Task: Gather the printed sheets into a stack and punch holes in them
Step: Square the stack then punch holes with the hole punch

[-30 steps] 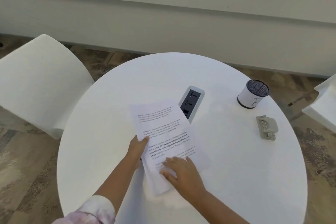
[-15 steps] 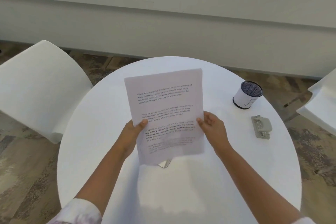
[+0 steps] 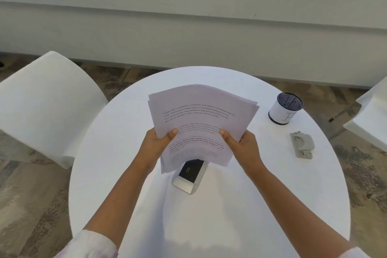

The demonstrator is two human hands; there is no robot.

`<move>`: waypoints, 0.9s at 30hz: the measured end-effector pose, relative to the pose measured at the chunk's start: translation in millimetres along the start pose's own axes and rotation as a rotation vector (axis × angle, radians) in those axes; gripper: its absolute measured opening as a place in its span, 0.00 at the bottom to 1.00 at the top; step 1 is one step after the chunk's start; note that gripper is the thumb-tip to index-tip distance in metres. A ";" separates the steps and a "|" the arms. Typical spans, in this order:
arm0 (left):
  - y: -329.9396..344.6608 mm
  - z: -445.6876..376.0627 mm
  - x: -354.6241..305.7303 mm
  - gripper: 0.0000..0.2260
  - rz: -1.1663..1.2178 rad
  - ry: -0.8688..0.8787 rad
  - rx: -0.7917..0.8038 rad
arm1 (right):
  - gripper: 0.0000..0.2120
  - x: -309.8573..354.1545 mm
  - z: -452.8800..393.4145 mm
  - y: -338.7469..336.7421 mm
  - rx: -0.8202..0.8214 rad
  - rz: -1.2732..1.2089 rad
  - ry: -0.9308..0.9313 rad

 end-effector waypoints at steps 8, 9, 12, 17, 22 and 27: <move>5.3 -1.5 15.5 0.12 0.055 -0.046 -0.033 | 0.09 -12.8 -1.2 1.2 0.016 0.010 0.070; 5.5 -1.8 16.2 0.12 0.060 -0.048 -0.038 | 0.09 -13.5 -1.2 0.9 0.011 0.004 0.071; 4.4 -2.6 17.0 0.14 0.121 -0.040 -0.056 | 0.07 -11.4 -1.7 -1.4 -0.007 -0.051 0.063; 1.8 -0.7 27.8 0.11 0.244 -0.044 -0.163 | 0.08 -15.4 1.6 -3.8 0.015 -0.097 0.071; 0.7 7.1 43.8 0.15 0.198 -0.088 -0.221 | 0.09 -26.2 3.8 -6.0 0.052 -0.089 0.081; 11.0 8.2 46.5 0.15 0.204 -0.080 -0.235 | 0.10 -24.9 7.4 5.8 0.044 -0.051 0.011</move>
Point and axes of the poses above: each hand's wrist, its own z-axis away from the middle knuckle, its own y-axis out of the palm, x = y × z, the point moved 4 cm from there along -z, towards the middle knuckle, and after that the axes turned 8 degrees about x, right-handed, at the moved point
